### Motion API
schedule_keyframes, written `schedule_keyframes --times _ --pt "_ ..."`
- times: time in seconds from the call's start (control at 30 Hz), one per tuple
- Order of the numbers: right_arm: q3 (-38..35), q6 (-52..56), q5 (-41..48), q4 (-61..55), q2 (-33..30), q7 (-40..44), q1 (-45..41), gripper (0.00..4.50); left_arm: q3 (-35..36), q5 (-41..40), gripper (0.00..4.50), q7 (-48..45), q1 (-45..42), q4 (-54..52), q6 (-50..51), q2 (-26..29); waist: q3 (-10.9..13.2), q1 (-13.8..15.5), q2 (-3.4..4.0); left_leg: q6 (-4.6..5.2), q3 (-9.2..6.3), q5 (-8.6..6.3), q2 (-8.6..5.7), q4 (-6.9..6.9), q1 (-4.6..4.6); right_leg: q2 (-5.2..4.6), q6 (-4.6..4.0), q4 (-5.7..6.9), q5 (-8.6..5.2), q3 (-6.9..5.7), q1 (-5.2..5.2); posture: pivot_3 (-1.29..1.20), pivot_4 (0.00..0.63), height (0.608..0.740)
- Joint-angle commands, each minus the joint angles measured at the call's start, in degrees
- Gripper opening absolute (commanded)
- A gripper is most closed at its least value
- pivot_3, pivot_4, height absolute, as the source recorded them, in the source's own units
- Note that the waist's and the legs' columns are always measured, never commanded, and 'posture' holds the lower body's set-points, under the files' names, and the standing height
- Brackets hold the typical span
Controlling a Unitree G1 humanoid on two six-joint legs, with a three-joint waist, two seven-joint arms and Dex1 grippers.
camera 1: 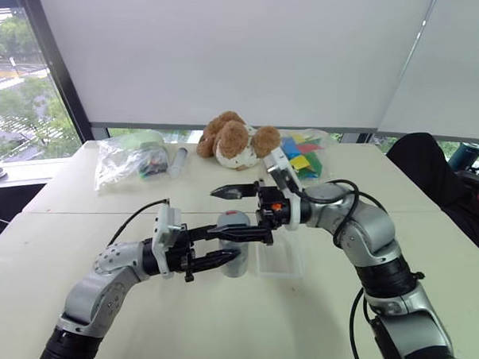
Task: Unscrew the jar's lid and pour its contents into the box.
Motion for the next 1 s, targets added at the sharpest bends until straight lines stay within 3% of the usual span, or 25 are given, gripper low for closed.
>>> schedule_keyframes --times 0.03,0.77,1.0 --pt "-1.23 -0.94 -0.87 0.80 -0.05 -0.28 -1.77 4.46 0.20 -0.15 2.03 -0.67 -0.40 -1.86 -1.50 -0.01 0.00 0.01 0.00 0.00 0.00 0.00 0.00 0.00 0.00 0.00 0.00 0.00 0.00 0.00 0.00 0.00 0.150 0.740" --pt "-5.05 1.76 2.57 -0.12 -6.02 3.70 2.34 4.46 0.45 -0.13 2.03 -0.68 -0.79 -1.74 -1.43 0.43 0.00 0.01 0.00 0.00 0.00 0.00 0.00 -0.01 0.00 0.00 0.00 0.00 0.00 0.00 0.00 0.00 0.150 0.740" --pt "-8.16 5.26 9.25 -2.46 -5.72 5.88 2.75 4.46 0.65 -0.12 2.03 -0.87 -0.62 -1.77 -1.28 0.68 0.00 0.10 0.00 0.00 0.00 0.00 0.01 0.00 -0.01 -0.01 0.00 0.00 0.00 0.00 0.02 0.00 0.150 0.740"
